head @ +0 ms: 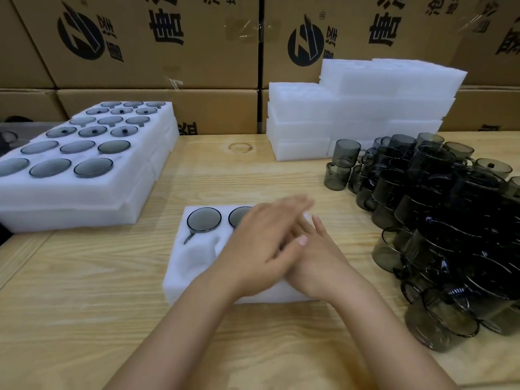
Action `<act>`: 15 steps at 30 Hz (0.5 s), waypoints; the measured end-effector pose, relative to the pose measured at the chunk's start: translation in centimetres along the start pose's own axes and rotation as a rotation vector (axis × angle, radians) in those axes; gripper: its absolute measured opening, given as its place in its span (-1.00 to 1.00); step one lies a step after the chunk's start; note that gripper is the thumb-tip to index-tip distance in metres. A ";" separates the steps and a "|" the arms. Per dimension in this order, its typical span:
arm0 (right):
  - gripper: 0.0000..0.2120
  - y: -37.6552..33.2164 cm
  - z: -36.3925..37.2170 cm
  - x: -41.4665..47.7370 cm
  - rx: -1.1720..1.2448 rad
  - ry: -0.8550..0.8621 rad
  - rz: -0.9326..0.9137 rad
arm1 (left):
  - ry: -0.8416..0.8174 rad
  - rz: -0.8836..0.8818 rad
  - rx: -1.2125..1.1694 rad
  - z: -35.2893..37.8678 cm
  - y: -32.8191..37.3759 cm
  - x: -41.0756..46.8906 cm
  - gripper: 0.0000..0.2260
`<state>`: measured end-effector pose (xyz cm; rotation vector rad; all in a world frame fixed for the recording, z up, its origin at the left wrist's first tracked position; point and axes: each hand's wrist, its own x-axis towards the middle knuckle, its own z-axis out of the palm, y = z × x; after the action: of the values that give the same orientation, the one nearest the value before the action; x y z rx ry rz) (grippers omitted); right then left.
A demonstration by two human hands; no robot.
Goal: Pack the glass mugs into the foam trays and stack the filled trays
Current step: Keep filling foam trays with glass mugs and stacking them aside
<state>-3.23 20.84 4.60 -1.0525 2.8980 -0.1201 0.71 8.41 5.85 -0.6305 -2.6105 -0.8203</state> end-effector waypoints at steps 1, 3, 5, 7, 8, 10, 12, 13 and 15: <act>-0.33 0.0 0.0 0.0 -0.138 -0.044 -0.012 | -0.095 -0.017 0.115 0.8 0.5 0.4 -0.45; -0.29 -0.1 -0.2 0.1 -0.265 -0.116 -0.006 | -0.215 -0.075 0.215 2.0 0.8 1.0 -0.42; -0.28 -0.2 -0.6 0.2 -0.251 -0.144 0.004 | -0.244 -0.106 0.191 2.1 0.7 1.1 -0.40; -0.28 -0.2 -0.5 0.3 -0.220 -0.129 0.008 | -0.258 -0.102 0.172 1.7 0.5 1.0 -0.40; -0.27 -0.2 -0.4 0.4 -0.215 -0.114 0.007 | -0.261 -0.104 0.177 1.7 0.5 1.0 -0.40; -0.27 0.1 0.1 0.5 -0.215 -0.076 0.011 | -0.243 -0.095 0.211 1.9 0.6 0.8 -0.41; -0.26 0.1 0.6 0.4 -0.227 -0.025 0.018 | -0.189 -0.086 0.244 2.1 0.8 0.6 -0.39; -0.26 -0.1 0.7 0.2 -0.237 0.011 0.027 | -0.141 -0.071 0.274 2.1 0.9 0.3 -0.37; -0.30 -0.5 0.9 -0.2 -0.258 0.069 0.059 | 0.048 0.039 0.379 2.1 1.1 -0.4 -0.42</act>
<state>-2.71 20.58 3.75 -1.0114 3.0648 0.2306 1.24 10.43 4.52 -0.5405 -2.5995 -0.3079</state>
